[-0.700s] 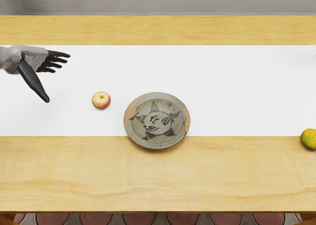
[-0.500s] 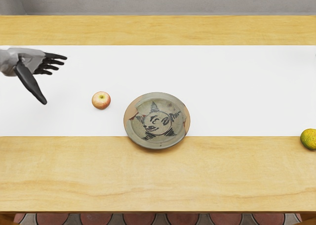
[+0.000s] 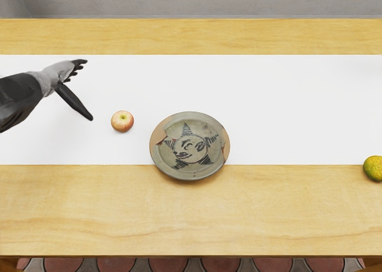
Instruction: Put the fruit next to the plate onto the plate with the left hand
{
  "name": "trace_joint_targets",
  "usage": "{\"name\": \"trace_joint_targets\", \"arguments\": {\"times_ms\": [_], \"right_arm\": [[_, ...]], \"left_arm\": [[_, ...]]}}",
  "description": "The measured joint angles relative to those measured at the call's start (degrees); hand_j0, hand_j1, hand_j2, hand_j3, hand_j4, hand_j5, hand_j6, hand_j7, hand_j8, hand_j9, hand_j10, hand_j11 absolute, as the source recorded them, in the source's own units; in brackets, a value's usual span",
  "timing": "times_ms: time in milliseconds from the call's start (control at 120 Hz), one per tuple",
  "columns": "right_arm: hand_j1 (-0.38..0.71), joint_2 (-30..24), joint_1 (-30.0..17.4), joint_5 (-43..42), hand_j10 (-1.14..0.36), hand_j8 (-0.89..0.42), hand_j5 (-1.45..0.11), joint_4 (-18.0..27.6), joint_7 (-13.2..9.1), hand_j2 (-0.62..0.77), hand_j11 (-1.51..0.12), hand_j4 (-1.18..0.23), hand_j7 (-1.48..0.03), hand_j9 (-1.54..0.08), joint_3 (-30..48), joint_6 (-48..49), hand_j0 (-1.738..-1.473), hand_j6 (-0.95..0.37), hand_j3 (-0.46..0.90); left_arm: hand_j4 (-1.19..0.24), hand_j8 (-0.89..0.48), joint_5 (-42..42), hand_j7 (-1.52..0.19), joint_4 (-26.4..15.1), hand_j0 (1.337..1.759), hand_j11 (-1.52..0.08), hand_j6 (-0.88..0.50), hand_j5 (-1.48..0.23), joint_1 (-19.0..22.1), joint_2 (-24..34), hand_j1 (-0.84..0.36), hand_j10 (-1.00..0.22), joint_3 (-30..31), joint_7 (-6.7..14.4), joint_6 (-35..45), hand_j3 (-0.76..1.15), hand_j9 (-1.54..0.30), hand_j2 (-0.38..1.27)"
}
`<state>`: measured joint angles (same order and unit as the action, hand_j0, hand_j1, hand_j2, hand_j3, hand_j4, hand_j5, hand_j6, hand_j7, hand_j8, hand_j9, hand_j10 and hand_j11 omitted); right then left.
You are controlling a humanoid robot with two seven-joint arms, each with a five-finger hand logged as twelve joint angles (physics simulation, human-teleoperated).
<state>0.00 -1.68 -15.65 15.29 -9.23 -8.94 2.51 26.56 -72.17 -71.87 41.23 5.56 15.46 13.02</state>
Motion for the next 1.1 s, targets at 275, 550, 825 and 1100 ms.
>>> {"name": "trace_joint_targets", "arguments": {"times_ms": [275, 550, 825, 1100], "right_arm": [[-0.32, 0.00, 0.01, 0.00, -0.02, -0.02, -0.03, 0.00, 0.00, 0.00, -0.03, -0.02, -0.03, -0.03, -0.01, 0.00, -1.658, -0.02, 0.00], [-0.32, 0.00, 0.00, 0.00, -0.02, -0.02, -0.03, 0.00, 0.00, 0.00, -0.03, -0.02, -0.03, -0.03, -0.02, -0.01, -1.658, -0.02, 0.00], [-0.32, 0.00, -0.01, 0.00, -0.02, -0.02, -0.03, 0.00, 0.00, 0.00, -0.03, -0.02, -0.03, -0.03, -0.02, 0.00, -1.658, -0.02, 0.00], [-0.32, 0.00, 0.00, 0.00, -0.02, -0.02, -0.03, 0.00, 0.00, 0.00, -0.03, -0.02, -0.03, -0.03, -0.01, -0.02, -1.658, -0.02, 0.00]], "left_arm": [[-0.03, -0.03, -0.35, -0.04, -5.00, 1.658, -0.03, -0.03, -0.04, -4.45, -8.66, 0.32, -0.03, 11.15, 0.09, 8.46, 0.00, -0.03, 0.01], [-0.21, -0.21, -0.90, -0.27, -5.67, 1.658, -0.27, -0.21, -0.27, -6.36, -11.02, 0.10, -0.21, 18.48, 0.17, 12.76, 0.00, -0.27, 0.04], [-0.30, -0.30, -0.03, -0.38, -5.63, 1.658, -0.38, -0.30, -0.38, -6.44, -12.61, 0.00, -0.30, 19.42, 0.19, 19.53, 0.00, -0.38, 0.06], [-0.32, -0.32, -0.02, -0.41, -5.56, 1.658, -0.41, -0.32, -0.41, -6.07, -15.06, -0.03, -0.32, 19.80, 0.19, 20.24, 0.00, -0.41, 0.07]]}}
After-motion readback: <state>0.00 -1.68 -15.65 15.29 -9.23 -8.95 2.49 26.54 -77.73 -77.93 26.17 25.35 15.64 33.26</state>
